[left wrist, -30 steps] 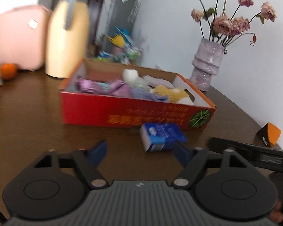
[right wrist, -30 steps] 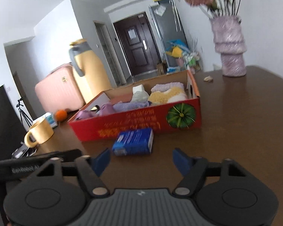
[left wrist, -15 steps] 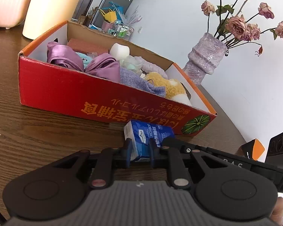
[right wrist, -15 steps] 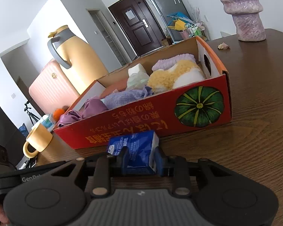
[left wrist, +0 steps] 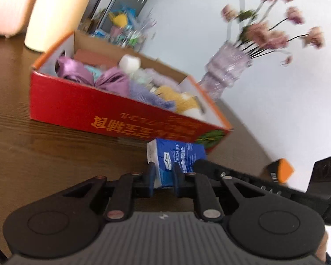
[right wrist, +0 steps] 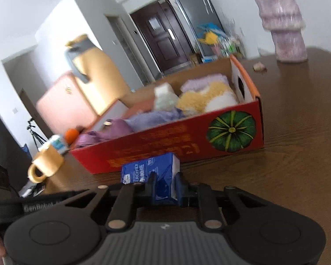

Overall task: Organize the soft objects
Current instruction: 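Lift the milk carton with both grippers and carry it into the box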

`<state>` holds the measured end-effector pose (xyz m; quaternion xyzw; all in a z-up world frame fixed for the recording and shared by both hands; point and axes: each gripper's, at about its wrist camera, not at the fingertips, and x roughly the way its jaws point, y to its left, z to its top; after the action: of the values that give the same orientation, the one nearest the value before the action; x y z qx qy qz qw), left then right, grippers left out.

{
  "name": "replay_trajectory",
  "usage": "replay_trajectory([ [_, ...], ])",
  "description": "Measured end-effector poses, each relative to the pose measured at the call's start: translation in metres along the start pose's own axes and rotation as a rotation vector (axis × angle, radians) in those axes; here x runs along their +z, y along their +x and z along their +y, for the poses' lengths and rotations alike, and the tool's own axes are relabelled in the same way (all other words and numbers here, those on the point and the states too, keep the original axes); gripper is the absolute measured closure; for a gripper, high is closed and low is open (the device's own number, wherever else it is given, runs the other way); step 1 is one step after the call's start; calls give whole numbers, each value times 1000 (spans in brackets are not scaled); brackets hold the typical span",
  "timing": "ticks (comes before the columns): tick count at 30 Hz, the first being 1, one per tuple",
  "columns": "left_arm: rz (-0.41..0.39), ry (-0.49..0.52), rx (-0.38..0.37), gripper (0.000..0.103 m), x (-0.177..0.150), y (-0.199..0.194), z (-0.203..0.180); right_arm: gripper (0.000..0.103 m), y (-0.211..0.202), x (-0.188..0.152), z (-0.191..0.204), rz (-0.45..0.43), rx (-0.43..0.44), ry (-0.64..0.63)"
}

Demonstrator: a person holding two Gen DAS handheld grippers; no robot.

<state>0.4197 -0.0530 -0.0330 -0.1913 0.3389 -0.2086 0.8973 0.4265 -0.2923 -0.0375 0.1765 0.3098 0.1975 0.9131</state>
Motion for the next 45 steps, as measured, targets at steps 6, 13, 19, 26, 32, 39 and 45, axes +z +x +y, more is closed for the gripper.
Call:
replay_trajectory([
  [6, -58, -10, -37, 90, -39, -73, -12, 88, -66, -46, 35, -21, 22, -4],
  [13, -98, 13, -28, 90, -76, -131, -27, 89, -124, -88, 78, -66, 10, -69],
  [19, -143, 28, -47, 90, -83, -157, -34, 89, -148, -95, 92, -99, 13, -89],
  [26, -168, 45, -60, 90, -76, -158, -40, 89, -153, -88, 96, -119, 9, -89],
  [32, -209, 120, -76, 90, -23, -130, -57, 89, -141, -39, 88, -177, -3, -110],
  [39, -178, 121, -76, 90, 46, -63, -53, 89, -85, 41, 47, -156, 17, -29],
  [45, -108, 88, -45, 90, 87, 3, -36, 89, -22, 82, 9, -94, 11, 6],
])
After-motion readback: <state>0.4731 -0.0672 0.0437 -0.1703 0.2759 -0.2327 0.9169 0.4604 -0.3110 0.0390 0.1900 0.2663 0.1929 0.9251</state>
